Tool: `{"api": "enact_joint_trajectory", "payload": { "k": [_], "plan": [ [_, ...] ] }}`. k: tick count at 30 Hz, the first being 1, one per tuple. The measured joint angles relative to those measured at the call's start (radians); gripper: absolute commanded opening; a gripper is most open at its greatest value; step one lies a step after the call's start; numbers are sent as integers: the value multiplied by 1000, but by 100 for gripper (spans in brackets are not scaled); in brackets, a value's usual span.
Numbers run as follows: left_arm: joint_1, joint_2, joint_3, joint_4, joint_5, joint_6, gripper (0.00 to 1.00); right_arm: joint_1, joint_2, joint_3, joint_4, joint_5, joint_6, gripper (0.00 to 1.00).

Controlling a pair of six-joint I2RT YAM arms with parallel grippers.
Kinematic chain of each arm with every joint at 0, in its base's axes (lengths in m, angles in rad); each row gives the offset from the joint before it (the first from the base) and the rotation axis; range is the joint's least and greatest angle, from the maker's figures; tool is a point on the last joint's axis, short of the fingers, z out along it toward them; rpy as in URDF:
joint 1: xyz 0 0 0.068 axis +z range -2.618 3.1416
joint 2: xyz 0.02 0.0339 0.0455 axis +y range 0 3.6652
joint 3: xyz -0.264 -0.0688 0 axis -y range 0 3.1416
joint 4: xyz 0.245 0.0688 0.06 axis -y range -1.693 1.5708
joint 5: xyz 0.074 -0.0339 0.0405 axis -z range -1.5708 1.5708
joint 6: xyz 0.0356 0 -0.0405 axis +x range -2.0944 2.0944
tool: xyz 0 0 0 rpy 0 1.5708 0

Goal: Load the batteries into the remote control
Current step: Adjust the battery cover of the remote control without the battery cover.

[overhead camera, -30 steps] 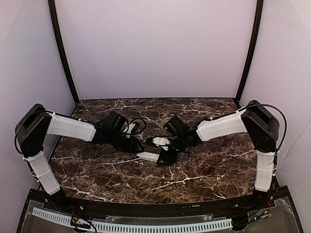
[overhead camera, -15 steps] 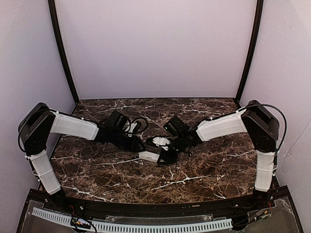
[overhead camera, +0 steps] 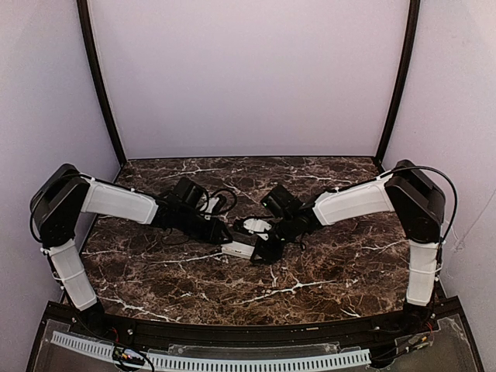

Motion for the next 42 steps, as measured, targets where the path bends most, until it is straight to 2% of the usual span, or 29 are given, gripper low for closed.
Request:
{"api": "enact_joint_trajectory", "payload": {
  "k": [10,12,14,18,35,42],
  "plan": [
    [0,-51,-27,-4,1,6,29,0,0,6,-17,0,0,48],
    [0,-51,-32,-5,1,6,30,0,0,6,-18,-1,-2,49],
    [0,-51,-38,-6,0,6,40,0,0,6,-19,-2,-4,53],
    [0,-53,-43,-12,-21,6,49,0,0,9,-24,-4,-11,58],
    [63,-102,-99,-18,-84,-47,52,12,60,127,-35,-22,-27,65],
    [67,-115,-109,-10,-84,-52,52,20,106,167,-53,-21,-40,63]
  ]
}}
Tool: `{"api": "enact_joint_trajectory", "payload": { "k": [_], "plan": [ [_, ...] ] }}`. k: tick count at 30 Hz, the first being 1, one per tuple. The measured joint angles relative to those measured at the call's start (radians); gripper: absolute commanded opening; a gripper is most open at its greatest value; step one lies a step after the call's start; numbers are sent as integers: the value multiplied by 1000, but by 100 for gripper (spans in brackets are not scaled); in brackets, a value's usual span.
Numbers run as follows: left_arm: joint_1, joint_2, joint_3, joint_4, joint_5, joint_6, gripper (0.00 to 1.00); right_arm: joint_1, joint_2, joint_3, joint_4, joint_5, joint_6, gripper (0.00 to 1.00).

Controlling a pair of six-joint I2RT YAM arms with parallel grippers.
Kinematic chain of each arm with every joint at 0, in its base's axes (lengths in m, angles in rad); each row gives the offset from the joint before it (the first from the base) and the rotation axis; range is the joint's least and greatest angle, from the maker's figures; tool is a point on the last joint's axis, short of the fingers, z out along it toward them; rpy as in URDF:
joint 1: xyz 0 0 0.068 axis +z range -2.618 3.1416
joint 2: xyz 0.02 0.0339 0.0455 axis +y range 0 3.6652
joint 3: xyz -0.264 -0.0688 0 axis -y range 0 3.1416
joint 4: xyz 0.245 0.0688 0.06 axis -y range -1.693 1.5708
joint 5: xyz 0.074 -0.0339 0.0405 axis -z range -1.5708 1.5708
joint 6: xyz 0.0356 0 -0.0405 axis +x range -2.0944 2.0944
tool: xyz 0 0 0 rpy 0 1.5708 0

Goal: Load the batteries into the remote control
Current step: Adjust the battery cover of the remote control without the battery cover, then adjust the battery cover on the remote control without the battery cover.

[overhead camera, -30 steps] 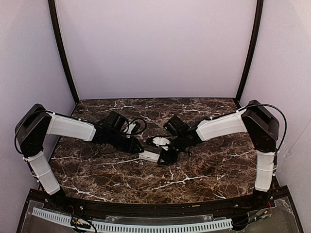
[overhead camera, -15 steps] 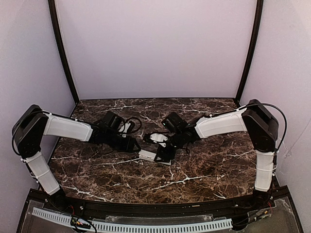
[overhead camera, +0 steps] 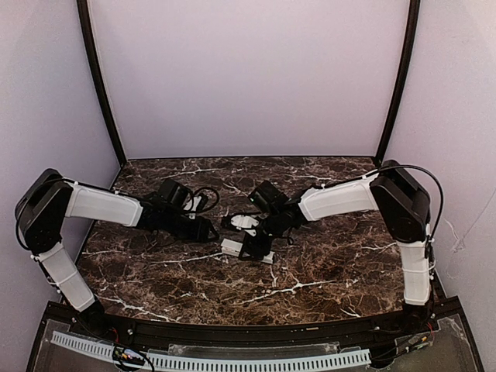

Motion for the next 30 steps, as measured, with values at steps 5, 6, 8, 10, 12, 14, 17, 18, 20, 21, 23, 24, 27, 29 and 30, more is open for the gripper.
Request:
{"api": "enact_joint_trajectory", "payload": {
  "k": [5,6,8,10,12,14,17,18,20,21,23,24,27,29,30],
  "plan": [
    [6,-1,-12,5,0,-2,52,16,20,34,-4,0,-7,60],
    [7,-1,-13,6,0,-2,52,20,23,40,-5,1,-8,59],
    [9,-2,-16,7,0,-3,52,26,26,48,-6,2,-13,57],
    [13,-2,-19,8,0,-4,52,31,26,51,-7,4,-18,55],
    [13,-2,-24,8,0,-4,52,33,26,51,-8,6,-23,54],
    [14,-2,-26,8,0,-4,52,34,26,51,-10,10,-24,52],
    [14,-3,-26,8,1,-4,52,36,26,51,-12,22,-27,49],
    [16,-2,-26,8,1,-4,52,37,26,51,-13,25,-28,48],
    [18,-3,-27,8,1,-4,52,40,26,51,-14,30,-30,45],
    [18,-3,-28,8,1,-5,52,41,26,51,-15,33,-31,43],
    [18,-3,-29,8,1,-5,52,43,26,51,-15,37,-35,42],
    [18,-3,-29,8,1,-5,52,44,26,51,-15,41,-37,42],
    [18,-3,-29,8,1,-6,52,47,26,51,-16,49,-42,43],
    [18,-3,-29,8,1,-8,52,47,26,51,-15,51,-43,49],
    [18,-3,-29,8,1,-8,52,47,26,51,-16,52,-45,51]
  ]
}}
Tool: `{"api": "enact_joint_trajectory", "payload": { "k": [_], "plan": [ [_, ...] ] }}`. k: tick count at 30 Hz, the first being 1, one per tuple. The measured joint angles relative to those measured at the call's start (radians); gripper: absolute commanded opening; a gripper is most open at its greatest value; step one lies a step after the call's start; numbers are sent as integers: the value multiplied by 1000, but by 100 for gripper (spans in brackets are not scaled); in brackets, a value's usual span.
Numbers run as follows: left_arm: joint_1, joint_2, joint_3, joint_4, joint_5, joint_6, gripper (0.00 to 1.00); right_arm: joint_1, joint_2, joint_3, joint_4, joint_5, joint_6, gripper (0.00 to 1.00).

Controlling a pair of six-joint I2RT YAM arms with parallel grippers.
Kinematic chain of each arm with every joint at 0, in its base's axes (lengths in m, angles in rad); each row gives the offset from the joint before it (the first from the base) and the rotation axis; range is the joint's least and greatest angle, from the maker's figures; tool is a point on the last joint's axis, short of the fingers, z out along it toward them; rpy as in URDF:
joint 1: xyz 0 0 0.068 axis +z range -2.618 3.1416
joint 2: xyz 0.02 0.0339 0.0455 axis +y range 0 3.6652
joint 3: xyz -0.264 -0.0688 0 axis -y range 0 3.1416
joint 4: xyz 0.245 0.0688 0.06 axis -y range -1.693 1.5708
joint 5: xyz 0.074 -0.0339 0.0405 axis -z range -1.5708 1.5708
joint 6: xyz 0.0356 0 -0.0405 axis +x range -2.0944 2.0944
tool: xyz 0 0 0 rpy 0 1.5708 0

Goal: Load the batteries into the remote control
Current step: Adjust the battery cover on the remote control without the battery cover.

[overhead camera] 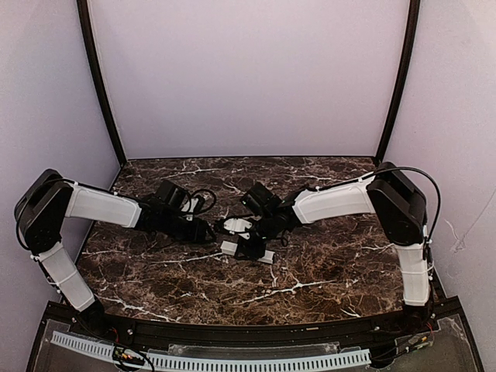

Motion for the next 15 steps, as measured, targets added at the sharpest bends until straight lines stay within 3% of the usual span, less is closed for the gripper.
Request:
{"api": "enact_joint_trajectory", "payload": {
  "k": [5,15],
  "plan": [
    [0,0,-2,10,13,-2,52,0,0,0,0,3,3,58],
    [-1,0,-7,77,90,1,55,-21,-71,-97,14,-55,41,60]
  ]
}}
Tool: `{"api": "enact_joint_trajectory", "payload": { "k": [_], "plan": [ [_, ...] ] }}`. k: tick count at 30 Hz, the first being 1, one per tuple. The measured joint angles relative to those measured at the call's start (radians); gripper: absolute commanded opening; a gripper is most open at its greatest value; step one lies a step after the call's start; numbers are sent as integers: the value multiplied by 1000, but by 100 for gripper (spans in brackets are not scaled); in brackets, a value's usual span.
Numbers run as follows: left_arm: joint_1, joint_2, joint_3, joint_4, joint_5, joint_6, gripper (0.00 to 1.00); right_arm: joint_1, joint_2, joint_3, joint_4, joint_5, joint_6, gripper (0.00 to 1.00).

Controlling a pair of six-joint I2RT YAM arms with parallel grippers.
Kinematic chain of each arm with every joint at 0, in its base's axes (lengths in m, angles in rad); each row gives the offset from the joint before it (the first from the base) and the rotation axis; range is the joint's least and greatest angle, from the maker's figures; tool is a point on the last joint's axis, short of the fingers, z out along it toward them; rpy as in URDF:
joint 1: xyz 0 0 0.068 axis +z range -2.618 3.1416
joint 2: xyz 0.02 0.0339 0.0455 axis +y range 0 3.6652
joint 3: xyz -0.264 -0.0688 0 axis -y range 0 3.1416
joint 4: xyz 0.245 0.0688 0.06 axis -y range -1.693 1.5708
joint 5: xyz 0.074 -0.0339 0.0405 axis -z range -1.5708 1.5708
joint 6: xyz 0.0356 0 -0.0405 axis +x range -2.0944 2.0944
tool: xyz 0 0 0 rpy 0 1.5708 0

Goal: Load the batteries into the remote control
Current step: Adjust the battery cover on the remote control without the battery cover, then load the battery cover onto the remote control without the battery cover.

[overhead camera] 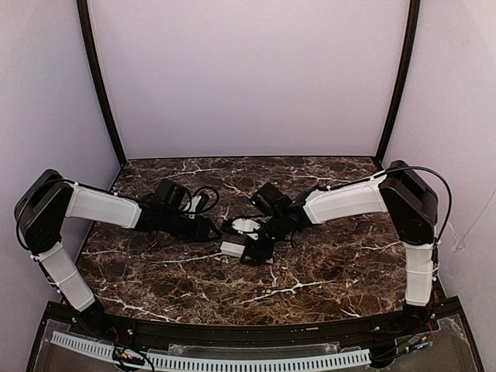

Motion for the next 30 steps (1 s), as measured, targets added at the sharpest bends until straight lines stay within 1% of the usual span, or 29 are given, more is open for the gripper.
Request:
{"api": "enact_joint_trajectory", "payload": {
  "k": [4,10,13,17,19,24,30],
  "plan": [
    [-8,1,0,4,8,6,54,-24,-62,-35,9,-38,24,58],
    [-40,11,19,-10,-4,35,47,-64,-144,-87,24,-65,90,54],
    [-51,12,28,-21,-14,49,44,-96,-196,-133,26,-72,156,54],
    [-59,12,29,-31,-34,66,40,-139,-275,-197,27,-94,282,54],
    [-63,12,32,-42,-47,74,38,-158,-298,-220,33,-112,346,52],
    [-76,18,47,-76,-72,93,33,-190,-308,-277,40,-173,484,50],
    [-94,29,68,-96,-89,114,31,-197,-306,-313,46,-229,594,46]
  ]
}}
